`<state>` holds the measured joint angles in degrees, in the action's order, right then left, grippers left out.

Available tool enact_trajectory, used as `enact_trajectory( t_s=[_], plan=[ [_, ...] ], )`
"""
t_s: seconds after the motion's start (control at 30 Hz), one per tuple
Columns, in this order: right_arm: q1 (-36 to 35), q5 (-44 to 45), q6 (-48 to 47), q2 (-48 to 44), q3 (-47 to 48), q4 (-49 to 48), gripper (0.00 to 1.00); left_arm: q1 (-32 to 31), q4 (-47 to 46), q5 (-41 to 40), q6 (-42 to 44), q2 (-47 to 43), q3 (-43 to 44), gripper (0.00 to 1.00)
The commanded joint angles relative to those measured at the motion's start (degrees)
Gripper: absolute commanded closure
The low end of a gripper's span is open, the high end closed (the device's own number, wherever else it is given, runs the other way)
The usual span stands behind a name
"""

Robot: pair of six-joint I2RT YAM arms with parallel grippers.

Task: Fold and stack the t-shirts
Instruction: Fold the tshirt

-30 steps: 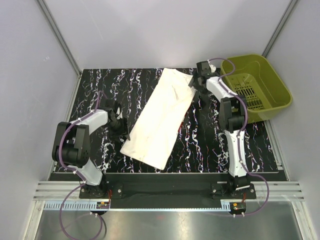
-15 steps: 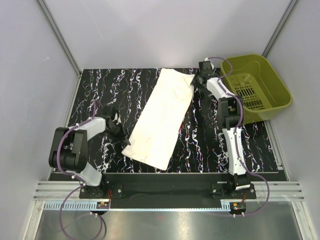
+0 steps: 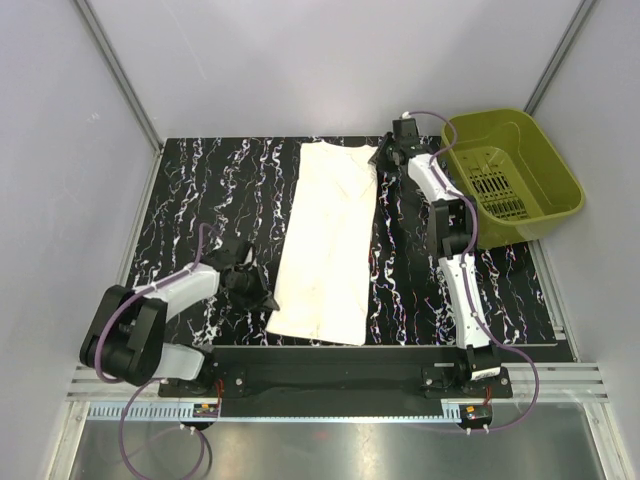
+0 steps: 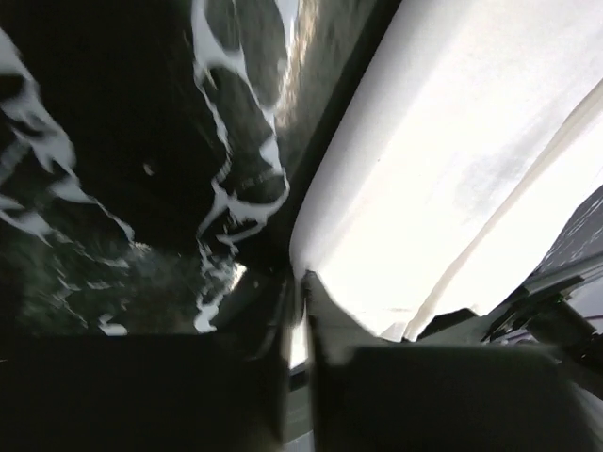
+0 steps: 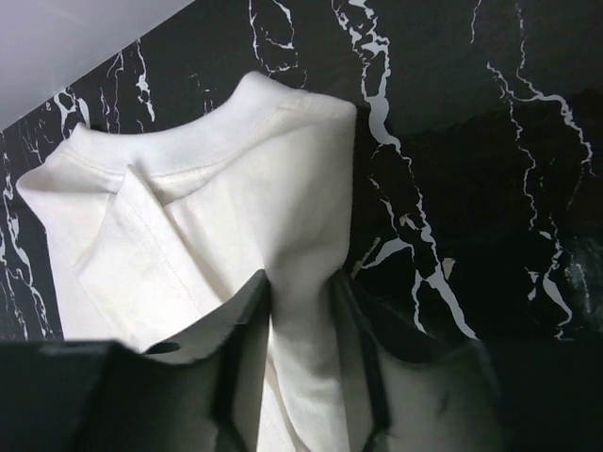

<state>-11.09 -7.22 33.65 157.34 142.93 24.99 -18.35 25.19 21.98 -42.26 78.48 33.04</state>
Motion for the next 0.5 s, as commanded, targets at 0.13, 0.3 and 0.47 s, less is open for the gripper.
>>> enact_trajectory(
  t_s=[0.13,0.3,0.47],
  plan=[
    [0.28,2.38,-5.17,-14.39,-3.95,8.75,0.38,-2.04,12.06,-10.98,-1.52,-11.76,4.29,0.47],
    [0.20,0.22,-5.54,-26.26,-16.06,11.13,0.35,-2.04,12.62,-12.84,3.40,-14.32,12.64,0.45],
    [-0.51,-8.40,4.01,-37.08,-36.37,-2.78,0.34,-2.13,-3.08,-4.50,6.40,-3.20,19.42,0.48]
  ],
)
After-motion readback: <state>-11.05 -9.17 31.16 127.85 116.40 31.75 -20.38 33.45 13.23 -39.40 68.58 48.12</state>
